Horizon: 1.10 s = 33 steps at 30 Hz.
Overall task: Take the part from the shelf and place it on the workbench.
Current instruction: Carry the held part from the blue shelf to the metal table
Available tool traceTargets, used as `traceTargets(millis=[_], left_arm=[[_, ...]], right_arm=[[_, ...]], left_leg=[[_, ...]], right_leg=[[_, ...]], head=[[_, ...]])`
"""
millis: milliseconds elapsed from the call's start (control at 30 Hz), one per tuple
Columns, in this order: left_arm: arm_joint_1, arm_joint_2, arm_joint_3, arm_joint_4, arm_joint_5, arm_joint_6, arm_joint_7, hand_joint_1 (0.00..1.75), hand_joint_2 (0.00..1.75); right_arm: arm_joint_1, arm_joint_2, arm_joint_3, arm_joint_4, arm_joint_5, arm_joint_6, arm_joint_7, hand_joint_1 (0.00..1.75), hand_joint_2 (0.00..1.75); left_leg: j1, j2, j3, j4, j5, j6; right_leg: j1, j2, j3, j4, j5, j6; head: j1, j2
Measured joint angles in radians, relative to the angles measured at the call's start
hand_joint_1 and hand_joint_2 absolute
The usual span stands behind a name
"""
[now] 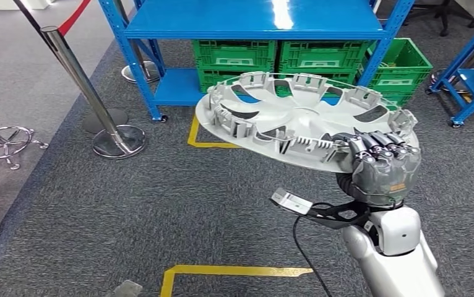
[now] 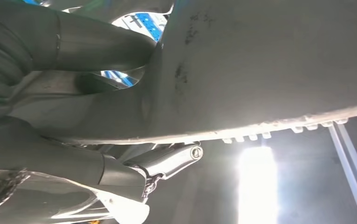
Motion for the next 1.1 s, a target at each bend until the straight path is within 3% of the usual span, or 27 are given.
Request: traceTargets(millis=[100,200,433,1100], left_arm=[[0.001,0.0,0.0,0.0,0.0,0.0,0.0,0.0,0.0],[0.001,0.0,0.0,0.0,0.0,0.0,0.0,0.0,0.0],[0.001,-0.001,0.0,0.0,0.0,0.0,0.0,0.0,0.0],[0.0,0.001,-0.015,0.001,-0.009,-0.004,0.0,0.0,0.0]], right_arm=[[0.0,0.0,0.001,0.0,0.0,0.0,0.0,1.75,1.75],[-0.001,0.0,0.002,0.0,0.0,0.0,0.0,1.75,1.75],[-0.002,0.0,0.003,0.0,0.0,0.0,0.004,1.75,1.75],[-0.019,-0.009,0.01,0.013,0.0,0.0,0.018,1.75,1.75]], left_leg=[[-0.003,0.0,-0.009,-0.003,0.005,-0.001],[-0.007,0.0,-0.017,-0.001,0.011,0.007],[-0.011,0.0,-0.027,0.001,0.019,0.016],[-0.011,0.0,-0.032,0.001,0.024,0.015]], right_leg=[[-0.002,-0.001,-0.008,0.002,0.005,-0.003],[-0.006,-0.001,-0.014,-0.001,0.014,0.008],[-0.011,-0.001,-0.022,-0.003,0.024,0.019],[-0.011,-0.001,-0.029,-0.002,0.027,0.018]], head=[[0.001,0.0],[0.001,0.0],[0.001,0.0],[0.001,0.0]])
